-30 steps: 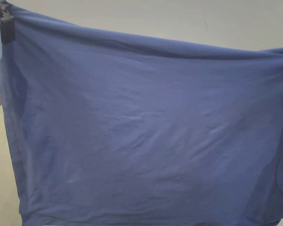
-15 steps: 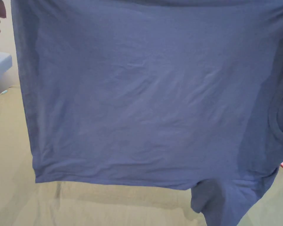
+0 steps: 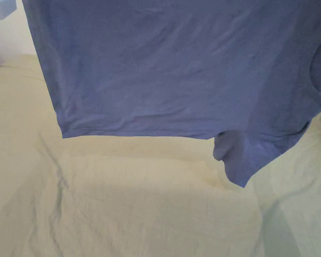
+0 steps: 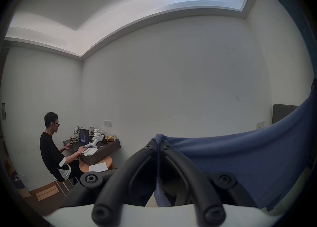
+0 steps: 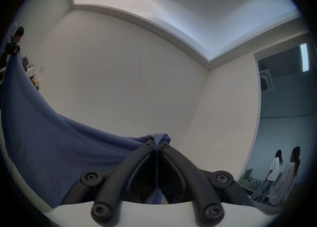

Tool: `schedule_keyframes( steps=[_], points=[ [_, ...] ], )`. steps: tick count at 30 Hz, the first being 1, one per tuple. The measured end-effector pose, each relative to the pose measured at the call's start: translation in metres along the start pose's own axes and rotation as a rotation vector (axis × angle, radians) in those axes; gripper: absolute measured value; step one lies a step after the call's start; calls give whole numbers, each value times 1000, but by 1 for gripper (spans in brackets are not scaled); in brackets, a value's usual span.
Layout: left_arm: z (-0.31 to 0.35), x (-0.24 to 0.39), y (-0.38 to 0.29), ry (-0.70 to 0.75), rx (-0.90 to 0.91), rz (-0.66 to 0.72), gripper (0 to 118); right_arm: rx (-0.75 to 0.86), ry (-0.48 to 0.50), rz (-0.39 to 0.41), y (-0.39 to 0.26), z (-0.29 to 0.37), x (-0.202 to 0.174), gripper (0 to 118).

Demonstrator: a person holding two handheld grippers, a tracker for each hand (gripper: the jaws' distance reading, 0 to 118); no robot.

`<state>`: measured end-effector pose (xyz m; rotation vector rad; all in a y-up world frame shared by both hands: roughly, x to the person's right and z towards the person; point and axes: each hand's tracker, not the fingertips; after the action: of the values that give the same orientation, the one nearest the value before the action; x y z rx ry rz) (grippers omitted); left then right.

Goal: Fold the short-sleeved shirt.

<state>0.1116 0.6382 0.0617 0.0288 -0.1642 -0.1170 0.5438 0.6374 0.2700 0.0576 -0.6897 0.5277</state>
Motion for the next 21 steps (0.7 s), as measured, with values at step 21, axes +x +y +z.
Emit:
schedule_keyframes(
  steps=[21],
  points=[
    [34,22,-303,-94,-384,-155,0,-446,322,-84,-269,104,-105,3]
  ],
)
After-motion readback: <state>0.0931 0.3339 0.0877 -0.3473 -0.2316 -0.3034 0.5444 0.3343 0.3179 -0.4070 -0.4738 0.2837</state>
